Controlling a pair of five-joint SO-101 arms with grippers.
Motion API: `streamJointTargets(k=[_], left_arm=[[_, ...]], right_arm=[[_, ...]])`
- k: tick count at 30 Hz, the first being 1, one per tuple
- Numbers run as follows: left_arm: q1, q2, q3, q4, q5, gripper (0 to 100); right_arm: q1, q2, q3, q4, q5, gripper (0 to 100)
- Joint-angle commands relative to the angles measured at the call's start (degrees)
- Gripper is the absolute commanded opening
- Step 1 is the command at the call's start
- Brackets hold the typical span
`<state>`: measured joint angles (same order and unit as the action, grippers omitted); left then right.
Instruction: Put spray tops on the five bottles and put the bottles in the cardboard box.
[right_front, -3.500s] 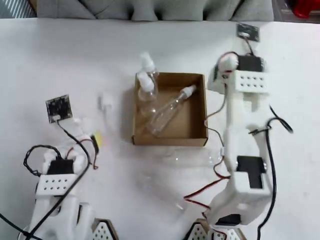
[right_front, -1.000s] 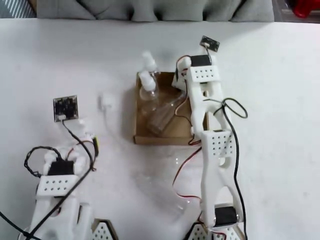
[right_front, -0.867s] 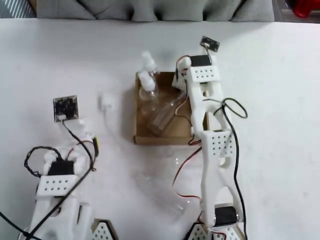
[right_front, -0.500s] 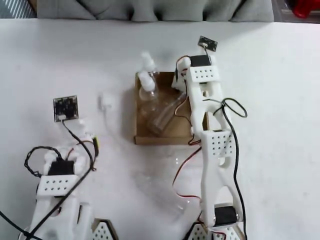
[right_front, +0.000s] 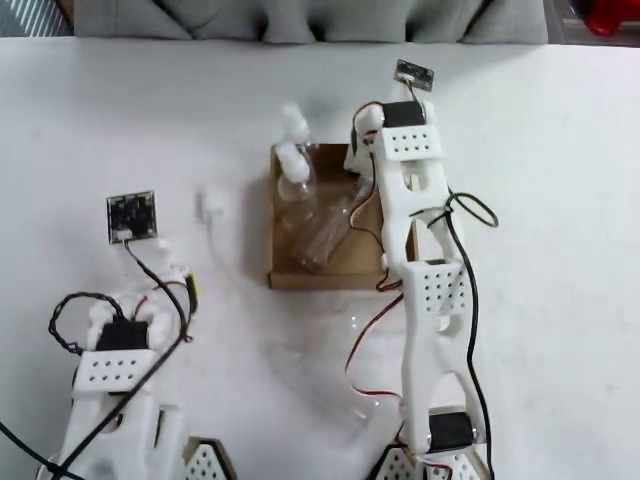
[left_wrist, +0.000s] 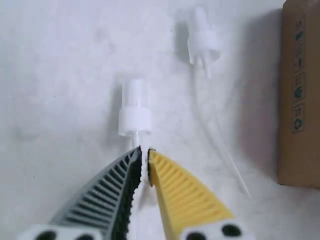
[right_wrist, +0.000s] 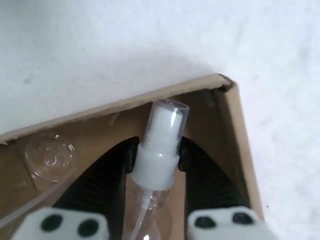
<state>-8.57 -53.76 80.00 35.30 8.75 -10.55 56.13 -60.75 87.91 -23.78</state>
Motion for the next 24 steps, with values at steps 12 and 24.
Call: streamJointTargets(k=[12,24], left_arm=[[0.6,-1.3,-0.2,-1.7,-0.6,2],[0.6,-1.3,-0.2,-3.3,-0.7,2]], right_arm=[[-0.3,-5.1,-12.2,9.0,0.7,1.6],[-1.0,-5.6,-13.3,10.7,3.7,1.6]])
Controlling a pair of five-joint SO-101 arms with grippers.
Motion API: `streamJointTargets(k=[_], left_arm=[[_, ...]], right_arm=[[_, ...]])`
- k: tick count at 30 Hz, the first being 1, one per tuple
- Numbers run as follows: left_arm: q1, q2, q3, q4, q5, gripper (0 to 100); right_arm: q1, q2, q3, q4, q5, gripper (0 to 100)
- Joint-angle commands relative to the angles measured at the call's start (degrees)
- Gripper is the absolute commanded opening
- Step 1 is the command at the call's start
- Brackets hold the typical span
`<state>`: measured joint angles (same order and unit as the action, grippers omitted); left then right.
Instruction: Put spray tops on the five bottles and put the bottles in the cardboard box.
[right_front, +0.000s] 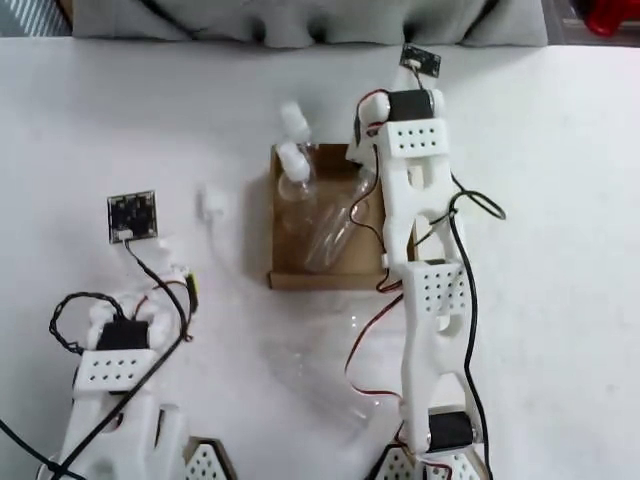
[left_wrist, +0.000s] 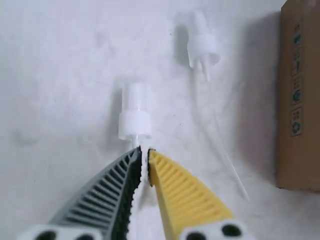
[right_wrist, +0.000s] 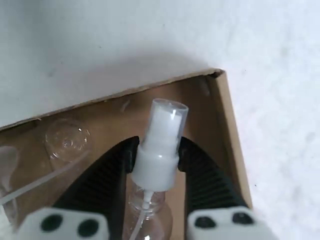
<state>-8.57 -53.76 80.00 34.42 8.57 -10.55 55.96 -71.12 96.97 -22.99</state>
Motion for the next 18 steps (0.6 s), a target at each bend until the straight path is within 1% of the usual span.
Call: streamJointTargets(k=[1,7,12,18], left_arm=[[0.6,-1.3,-0.2,-2.4,-0.5,2],[0.6,-1.3,-0.2,-2.4,-0.5,2],[0.6,-1.3,-0.2,-2.4,-0.5,2],[0.6,-1.3,-0.2,-2.4,-0.5,2]], right_arm=[[-1.2,-5.4,-2.9,1.6,3.3,1.6],[-1.7,-7.8,-1.6,1.9,3.4,1.6],[-1.8,-12.9,5.8,1.7,3.4,1.6],[-2.2,-16.6,11.2,1.5,3.5,1.6]])
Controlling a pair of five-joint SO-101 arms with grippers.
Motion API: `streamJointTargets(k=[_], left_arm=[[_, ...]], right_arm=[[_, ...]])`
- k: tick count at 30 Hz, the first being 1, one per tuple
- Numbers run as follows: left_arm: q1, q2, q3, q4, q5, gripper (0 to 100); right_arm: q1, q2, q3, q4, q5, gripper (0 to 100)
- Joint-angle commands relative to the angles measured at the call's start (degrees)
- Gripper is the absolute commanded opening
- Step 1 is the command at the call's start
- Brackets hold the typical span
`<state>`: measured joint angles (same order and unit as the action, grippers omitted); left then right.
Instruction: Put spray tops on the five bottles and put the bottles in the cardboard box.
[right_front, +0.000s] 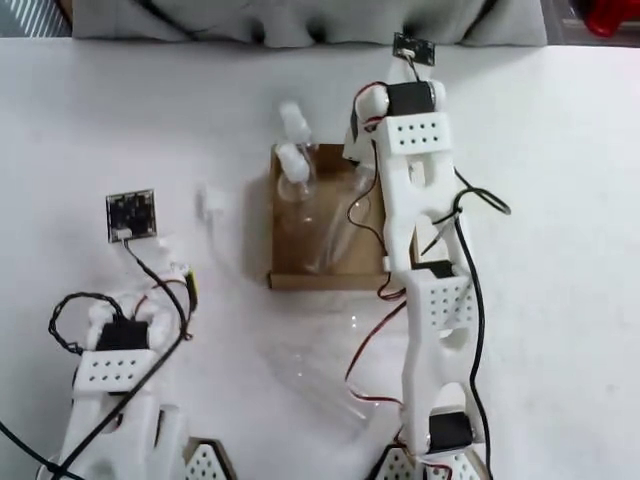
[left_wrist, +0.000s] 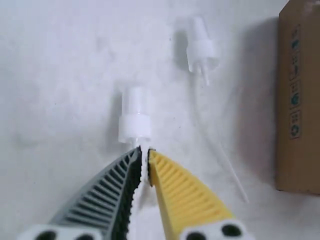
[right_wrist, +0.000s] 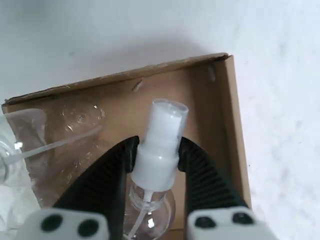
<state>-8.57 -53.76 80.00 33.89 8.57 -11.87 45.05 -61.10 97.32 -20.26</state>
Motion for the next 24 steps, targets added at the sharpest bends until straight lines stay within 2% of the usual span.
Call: streamJointTargets(k=[1,12,24], left_arm=[[0.6,-1.3,-0.2,-1.8,-0.5,2],[0.5,-1.3,-0.2,-1.9,-0.5,2],[0.5,-1.3,-0.2,-1.9,-0.5,2]], right_arm=[[-1.2,-6.0,1.9,1.2,0.8,1.6],[-4.8,-14.7,12.8,1.1,2.8,1.6],[-5.9,-26.7,30.0,-6.6,3.1,1.6]])
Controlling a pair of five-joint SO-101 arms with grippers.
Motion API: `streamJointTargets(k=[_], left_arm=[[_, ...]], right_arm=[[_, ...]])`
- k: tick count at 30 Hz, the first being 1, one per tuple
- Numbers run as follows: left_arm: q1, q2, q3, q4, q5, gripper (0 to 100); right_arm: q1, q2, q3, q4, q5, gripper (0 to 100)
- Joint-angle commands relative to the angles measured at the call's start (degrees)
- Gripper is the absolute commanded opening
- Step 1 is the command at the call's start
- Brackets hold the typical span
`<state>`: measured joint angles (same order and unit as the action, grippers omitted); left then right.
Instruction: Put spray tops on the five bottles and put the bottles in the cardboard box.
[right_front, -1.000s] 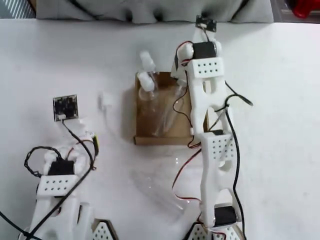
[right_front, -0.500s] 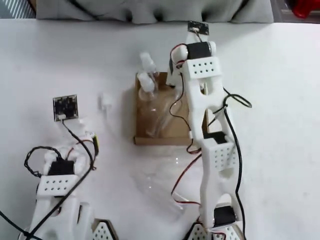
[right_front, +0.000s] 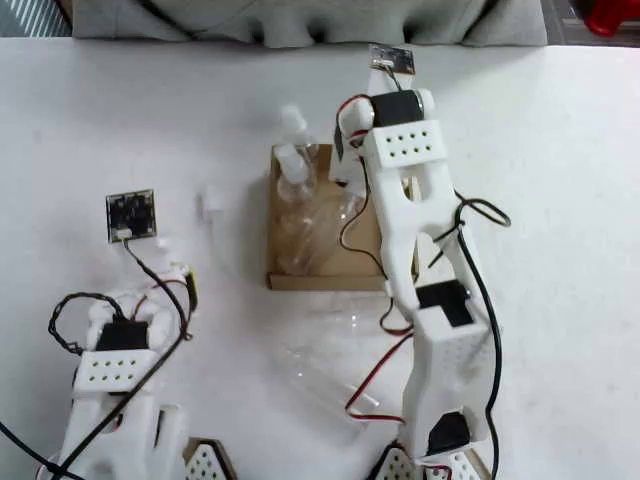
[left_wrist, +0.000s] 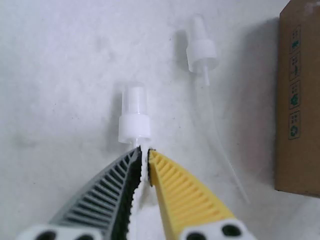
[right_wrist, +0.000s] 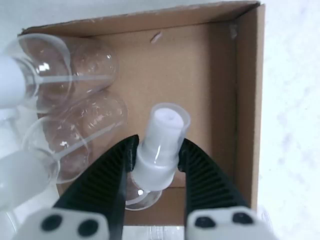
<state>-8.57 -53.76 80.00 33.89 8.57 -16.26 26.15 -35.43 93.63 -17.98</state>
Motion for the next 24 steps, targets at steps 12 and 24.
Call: streamJointTargets(k=[12,24], left_arm=[[0.5,-1.3,-0.2,-1.9,-0.5,2],[0.5,-1.3,-0.2,-1.9,-0.5,2]], right_arm=[[-2.7,-29.1,34.1,-22.7,1.0,1.7],[-5.8,-42.2,51.2,-35.6,1.0,1.7]])
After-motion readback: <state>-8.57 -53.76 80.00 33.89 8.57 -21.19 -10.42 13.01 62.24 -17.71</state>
